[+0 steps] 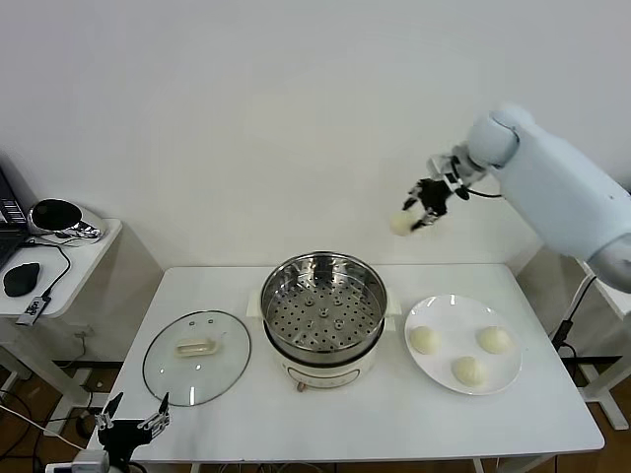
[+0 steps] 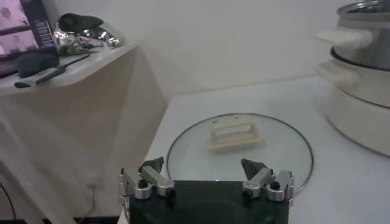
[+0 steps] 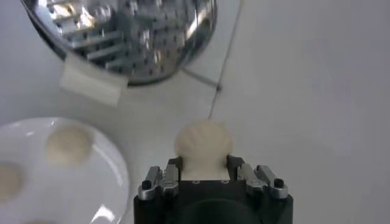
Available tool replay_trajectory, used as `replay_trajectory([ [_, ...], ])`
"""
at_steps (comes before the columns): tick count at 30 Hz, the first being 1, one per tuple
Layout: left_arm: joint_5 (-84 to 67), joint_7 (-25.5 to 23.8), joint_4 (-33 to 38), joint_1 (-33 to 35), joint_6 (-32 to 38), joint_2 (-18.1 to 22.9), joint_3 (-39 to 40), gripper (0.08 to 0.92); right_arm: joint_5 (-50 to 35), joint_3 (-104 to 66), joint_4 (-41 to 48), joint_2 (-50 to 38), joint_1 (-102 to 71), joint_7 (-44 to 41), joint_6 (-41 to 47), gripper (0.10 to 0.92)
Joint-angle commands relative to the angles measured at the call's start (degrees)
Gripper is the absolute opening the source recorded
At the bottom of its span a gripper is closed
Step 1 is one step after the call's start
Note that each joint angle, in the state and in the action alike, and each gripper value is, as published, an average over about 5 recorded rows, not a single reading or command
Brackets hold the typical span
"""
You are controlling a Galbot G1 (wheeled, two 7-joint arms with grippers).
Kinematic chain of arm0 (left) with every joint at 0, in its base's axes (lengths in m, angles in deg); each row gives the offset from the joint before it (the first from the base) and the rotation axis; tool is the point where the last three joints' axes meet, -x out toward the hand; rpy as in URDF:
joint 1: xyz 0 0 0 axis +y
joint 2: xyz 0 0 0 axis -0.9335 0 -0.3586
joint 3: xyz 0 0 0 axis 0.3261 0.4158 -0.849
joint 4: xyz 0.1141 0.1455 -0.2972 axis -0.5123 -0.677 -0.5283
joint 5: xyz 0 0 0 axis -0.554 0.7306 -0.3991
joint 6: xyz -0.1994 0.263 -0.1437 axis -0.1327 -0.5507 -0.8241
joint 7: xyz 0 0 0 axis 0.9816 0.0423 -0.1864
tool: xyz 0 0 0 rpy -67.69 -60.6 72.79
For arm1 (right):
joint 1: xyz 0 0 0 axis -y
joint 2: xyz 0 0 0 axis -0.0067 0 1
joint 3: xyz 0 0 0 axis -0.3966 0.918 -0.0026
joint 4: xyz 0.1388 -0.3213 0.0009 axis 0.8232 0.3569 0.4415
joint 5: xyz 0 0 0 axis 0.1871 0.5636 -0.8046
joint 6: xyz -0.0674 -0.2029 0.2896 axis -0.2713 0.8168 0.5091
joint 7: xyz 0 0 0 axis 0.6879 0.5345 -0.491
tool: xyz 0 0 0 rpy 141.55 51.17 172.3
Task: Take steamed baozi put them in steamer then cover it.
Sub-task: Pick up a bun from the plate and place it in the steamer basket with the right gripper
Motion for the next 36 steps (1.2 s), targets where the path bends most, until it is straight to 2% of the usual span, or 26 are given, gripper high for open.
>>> replay_trajectory([
  [1, 0.2, 0.2, 0.7, 1.3, 0.1, 1.2, -0.6, 0.823, -0.3, 5.4, -4.4, 7.3, 4.4, -0.7, -29.1, 0.478],
  [5, 0.7, 0.2, 1.3, 1.7, 0.1, 2.2, -0.5, 0.823, 5.6, 6.1, -5.7, 9.2, 3.5, 0.7, -34.8, 0.485],
  [9, 0.9, 0.3, 1.6, 2.2, 0.1, 3.0, -0.7, 0.823, 12.2, 6.5, -6.6, 11.0, 1.9, 1.8, -35.4, 0.491],
  [21, 1.0, 0.6, 1.7, 3.2, 0.4, 3.4, -0.9, 0.823, 13.3, 8.2, -6.3, 13.5, -0.8, 0.3, -35.4, 0.485],
  [36, 0.7, 1.1, 2.4, 4.5, 0.9, 3.8, -0.3, 0.823, 21.8, 5.8, -2.2, 16.8, -6.5, 3.3, -35.3, 0.486],
])
